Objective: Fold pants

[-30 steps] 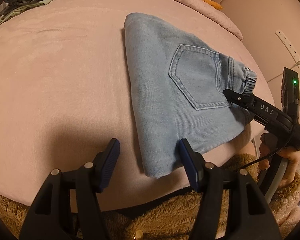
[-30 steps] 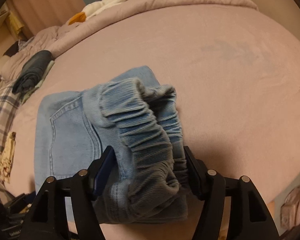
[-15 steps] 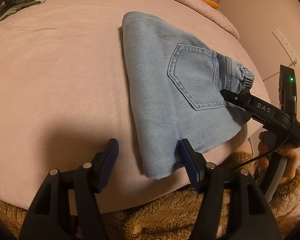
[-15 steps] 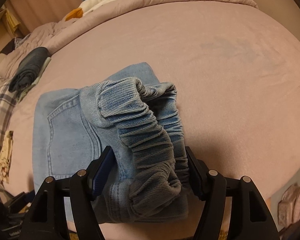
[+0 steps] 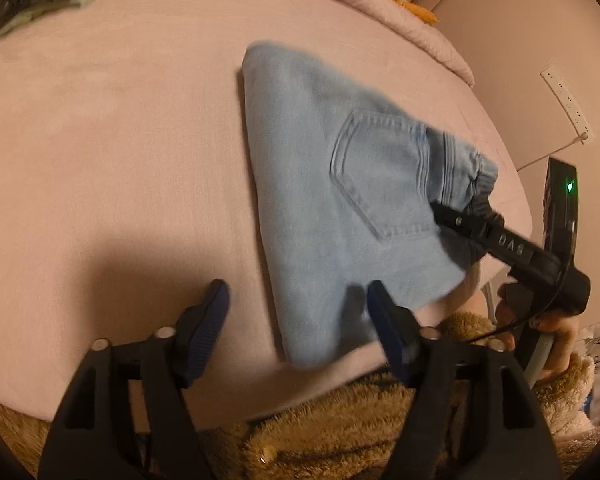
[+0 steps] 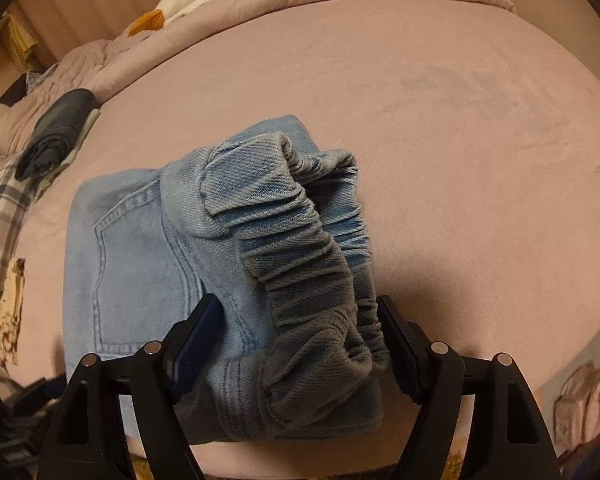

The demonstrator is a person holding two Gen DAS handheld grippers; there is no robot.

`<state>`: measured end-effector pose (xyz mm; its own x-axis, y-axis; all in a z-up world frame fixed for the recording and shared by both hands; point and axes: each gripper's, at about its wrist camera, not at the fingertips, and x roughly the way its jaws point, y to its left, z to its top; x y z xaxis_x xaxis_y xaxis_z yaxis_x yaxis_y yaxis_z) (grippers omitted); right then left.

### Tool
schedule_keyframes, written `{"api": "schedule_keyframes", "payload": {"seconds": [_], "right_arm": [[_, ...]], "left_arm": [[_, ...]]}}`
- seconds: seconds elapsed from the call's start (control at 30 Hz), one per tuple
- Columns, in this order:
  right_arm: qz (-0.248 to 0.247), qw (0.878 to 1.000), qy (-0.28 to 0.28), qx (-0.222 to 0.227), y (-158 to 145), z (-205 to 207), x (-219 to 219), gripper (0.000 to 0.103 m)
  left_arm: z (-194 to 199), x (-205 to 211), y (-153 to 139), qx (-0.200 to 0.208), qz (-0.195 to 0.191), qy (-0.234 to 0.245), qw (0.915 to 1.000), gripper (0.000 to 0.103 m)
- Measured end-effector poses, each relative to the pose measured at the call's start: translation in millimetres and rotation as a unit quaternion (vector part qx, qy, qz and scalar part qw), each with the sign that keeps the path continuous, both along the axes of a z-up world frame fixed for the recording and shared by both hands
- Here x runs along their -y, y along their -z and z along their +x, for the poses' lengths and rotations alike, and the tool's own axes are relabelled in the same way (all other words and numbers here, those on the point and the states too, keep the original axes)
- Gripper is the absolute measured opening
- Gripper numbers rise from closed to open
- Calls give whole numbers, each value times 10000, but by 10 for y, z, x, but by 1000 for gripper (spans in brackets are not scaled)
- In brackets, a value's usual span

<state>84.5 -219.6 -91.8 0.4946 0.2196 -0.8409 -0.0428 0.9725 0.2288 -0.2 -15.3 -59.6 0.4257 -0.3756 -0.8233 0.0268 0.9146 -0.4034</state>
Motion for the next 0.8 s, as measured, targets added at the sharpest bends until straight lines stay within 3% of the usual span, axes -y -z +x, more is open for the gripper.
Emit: {"api": "schedule_keyframes", "payload": {"seconds": [0.03, 0.13, 0.43, 0.8], "right_arm": [[14, 10000, 5, -4, -2, -1, 0, 77], [6, 10000, -31, -9, -6, -2, -1, 78], [127, 9999, -79, 48, 8, -37, 55, 79], [232, 9996, -169, 58, 1, -36, 85, 80]], "left_arm": [[23, 4, -41, 107, 119, -21, 9999, 86], [115, 16, -102, 279, 313, -22, 9991, 92], [454, 30, 17, 104, -84, 17, 9999, 92], [595, 184, 119, 105, -6, 147, 9998, 91]]}}
